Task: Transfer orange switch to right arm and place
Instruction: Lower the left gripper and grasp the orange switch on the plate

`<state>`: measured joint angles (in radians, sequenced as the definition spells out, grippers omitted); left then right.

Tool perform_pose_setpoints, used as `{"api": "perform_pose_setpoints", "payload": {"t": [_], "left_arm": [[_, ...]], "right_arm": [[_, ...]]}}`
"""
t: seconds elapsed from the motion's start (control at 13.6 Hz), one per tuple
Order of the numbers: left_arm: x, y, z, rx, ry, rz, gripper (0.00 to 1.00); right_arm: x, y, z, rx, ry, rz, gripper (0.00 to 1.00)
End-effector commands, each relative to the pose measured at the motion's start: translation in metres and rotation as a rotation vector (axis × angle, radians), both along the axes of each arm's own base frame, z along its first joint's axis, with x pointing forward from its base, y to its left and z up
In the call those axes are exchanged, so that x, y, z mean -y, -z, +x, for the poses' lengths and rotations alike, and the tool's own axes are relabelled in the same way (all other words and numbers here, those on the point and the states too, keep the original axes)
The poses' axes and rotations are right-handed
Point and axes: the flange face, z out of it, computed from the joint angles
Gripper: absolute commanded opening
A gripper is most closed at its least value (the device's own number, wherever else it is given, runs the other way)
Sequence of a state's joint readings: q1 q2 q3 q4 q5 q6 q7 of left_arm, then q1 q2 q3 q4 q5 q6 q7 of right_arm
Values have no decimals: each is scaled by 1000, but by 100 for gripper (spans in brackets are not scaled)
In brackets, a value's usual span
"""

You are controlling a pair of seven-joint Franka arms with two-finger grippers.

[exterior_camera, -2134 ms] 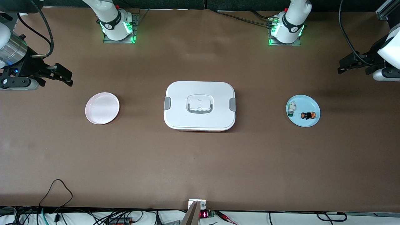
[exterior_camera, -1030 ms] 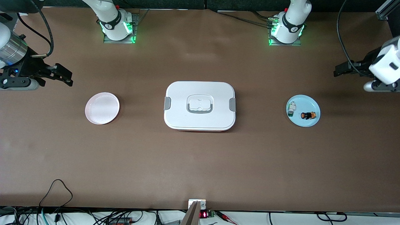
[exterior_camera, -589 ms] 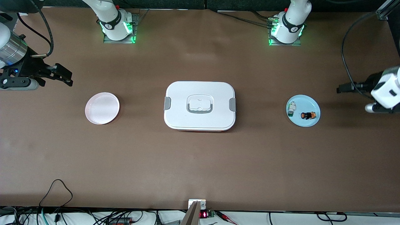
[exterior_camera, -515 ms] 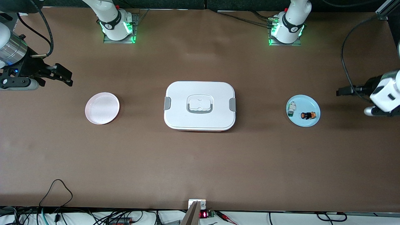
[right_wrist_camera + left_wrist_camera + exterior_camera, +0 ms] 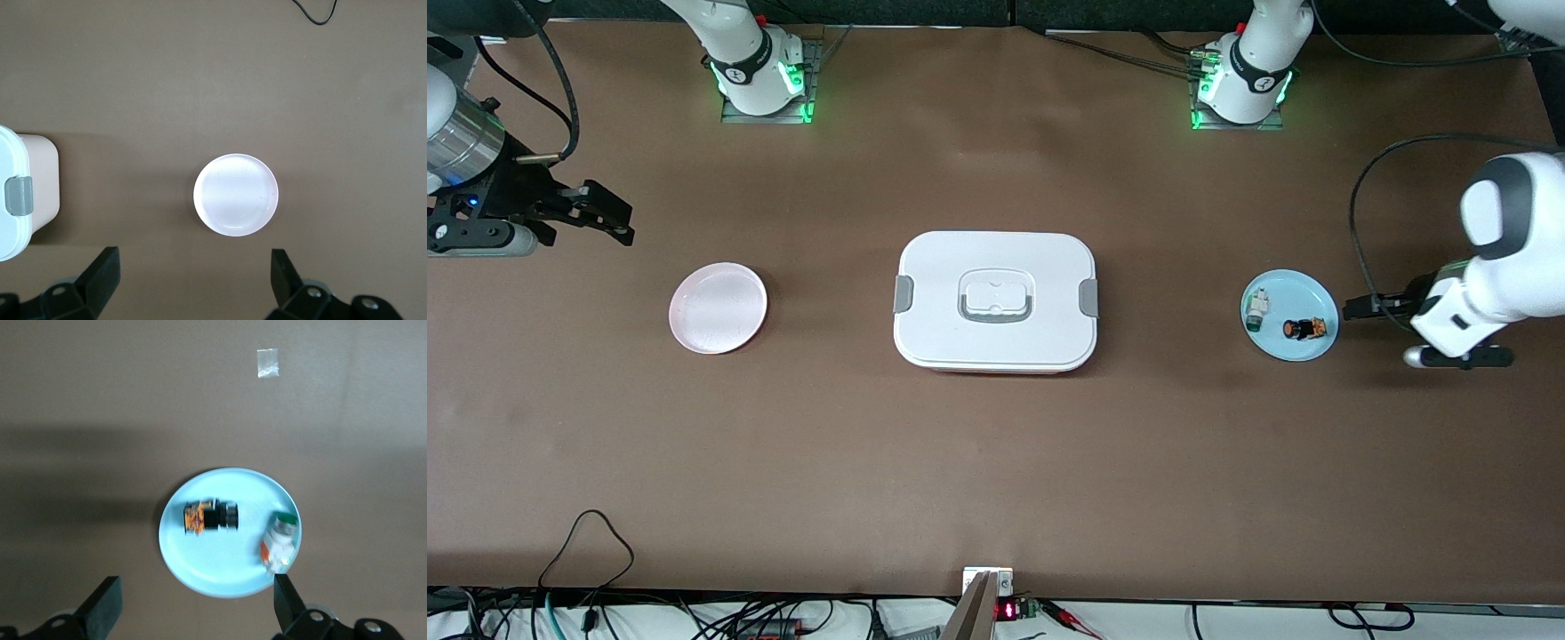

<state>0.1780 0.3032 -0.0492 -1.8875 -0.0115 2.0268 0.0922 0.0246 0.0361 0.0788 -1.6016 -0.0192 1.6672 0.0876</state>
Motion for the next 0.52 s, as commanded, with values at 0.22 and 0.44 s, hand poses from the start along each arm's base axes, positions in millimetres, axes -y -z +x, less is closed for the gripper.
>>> {"api": "perform_pose_setpoints", "payload": {"t": [0.22,0.44], "left_arm": [[-9,86,-16,39,-12,2,100],[-9,111,-19,7,-29,-9,100]], "right_arm": [[0,-6,-1,3,6,15,100],[0,-6,-1,3,6,15,100]]}}
